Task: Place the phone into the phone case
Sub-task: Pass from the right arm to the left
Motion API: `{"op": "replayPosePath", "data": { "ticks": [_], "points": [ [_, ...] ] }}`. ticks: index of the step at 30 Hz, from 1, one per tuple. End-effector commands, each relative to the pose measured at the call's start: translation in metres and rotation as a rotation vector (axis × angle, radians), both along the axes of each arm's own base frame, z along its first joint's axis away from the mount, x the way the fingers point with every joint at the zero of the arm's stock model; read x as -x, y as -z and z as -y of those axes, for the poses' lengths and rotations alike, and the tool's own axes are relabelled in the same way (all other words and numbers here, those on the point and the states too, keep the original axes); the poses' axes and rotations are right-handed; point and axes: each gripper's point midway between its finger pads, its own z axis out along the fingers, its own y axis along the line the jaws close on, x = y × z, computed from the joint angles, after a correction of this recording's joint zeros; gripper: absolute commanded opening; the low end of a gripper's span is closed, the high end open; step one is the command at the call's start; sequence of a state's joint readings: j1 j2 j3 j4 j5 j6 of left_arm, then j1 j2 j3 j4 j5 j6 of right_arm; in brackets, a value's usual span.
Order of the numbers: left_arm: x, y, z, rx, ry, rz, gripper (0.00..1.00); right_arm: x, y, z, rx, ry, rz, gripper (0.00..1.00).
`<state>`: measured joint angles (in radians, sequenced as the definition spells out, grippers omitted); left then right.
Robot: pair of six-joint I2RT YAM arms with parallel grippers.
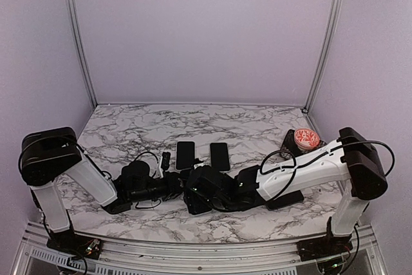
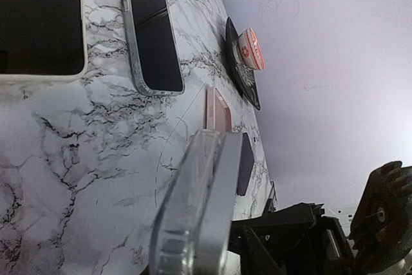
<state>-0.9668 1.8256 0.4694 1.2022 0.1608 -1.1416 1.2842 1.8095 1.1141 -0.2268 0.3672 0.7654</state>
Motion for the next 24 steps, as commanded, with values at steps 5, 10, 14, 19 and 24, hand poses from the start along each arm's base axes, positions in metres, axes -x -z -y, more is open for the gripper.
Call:
{"op": "replayPosePath", "data": {
  "ticks": [5,10,14,19,24],
  "points": [
    [0.0,-0.014,0.01,0.047,0.043,0.036,0.01,-0.017,-0.042,-0.01,-0.062,0.025,0.089,0.36],
    [0.003,-0.022,0.011,0.056,0.063,0.059,0.0,-0.017,-0.046,-0.005,-0.063,0.03,0.101,0.4],
    [0.005,-0.039,0.014,0.068,0.09,0.136,0.0,-0.017,-0.052,0.0,-0.064,0.031,0.113,0.64],
    [0.009,-0.083,0.018,0.047,0.154,0.341,0.0,-0.005,-0.072,0.002,-0.098,-0.087,0.139,0.99],
    [0.023,-0.14,0.014,0.021,0.215,0.612,0.0,0.027,-0.111,0.008,-0.231,-0.323,0.196,0.99]
  ]
}}
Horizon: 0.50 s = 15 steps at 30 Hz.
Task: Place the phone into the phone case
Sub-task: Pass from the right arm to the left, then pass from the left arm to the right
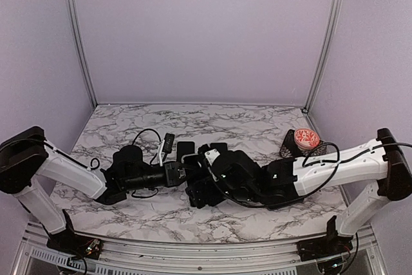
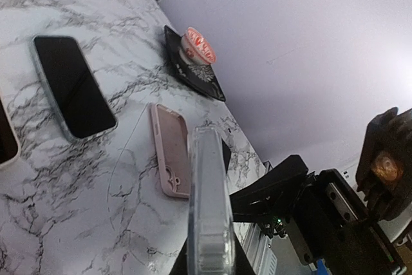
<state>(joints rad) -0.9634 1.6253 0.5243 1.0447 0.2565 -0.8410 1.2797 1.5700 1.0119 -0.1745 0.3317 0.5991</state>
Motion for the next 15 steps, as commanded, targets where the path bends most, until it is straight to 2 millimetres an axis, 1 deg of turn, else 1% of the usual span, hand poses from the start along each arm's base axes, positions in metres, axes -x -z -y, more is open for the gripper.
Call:
{"op": "replayPosePath", "data": {
  "ticks": [1,2,3,5,6,8,11,13,15],
  "points": [
    [0.017,-0.084,0.001,0.058,0.086,0.348,0.0,0.027,-0.057,-0.003,-0.16,-0.241,0.108,0.99],
    [0.021,-0.094,-0.002,0.052,0.093,0.391,0.0,0.033,-0.062,0.001,-0.174,-0.283,0.122,0.99],
    [0.025,-0.107,-0.003,0.051,0.099,0.436,0.0,0.039,-0.073,0.001,-0.215,-0.329,0.149,0.99],
    [0.036,-0.127,-0.001,0.033,0.121,0.505,0.0,0.051,-0.092,0.003,-0.265,-0.42,0.192,0.99],
    [0.042,-0.134,0.0,0.021,0.136,0.534,0.0,0.062,-0.102,0.002,-0.29,-0.491,0.214,0.99],
    [0.052,-0.152,-0.003,0.033,0.144,0.58,0.0,0.073,-0.127,0.005,-0.339,-0.576,0.285,0.99],
    [0.062,-0.177,-0.013,0.082,0.12,0.619,0.0,0.093,-0.16,0.008,-0.407,-0.707,0.388,0.99],
    [0.067,-0.19,-0.021,0.104,0.095,0.634,0.0,0.102,-0.175,0.009,-0.435,-0.77,0.43,0.99],
    [0.071,-0.201,-0.028,0.123,0.071,0.634,0.0,0.106,-0.181,0.009,-0.434,-0.797,0.447,0.99]
  ]
}}
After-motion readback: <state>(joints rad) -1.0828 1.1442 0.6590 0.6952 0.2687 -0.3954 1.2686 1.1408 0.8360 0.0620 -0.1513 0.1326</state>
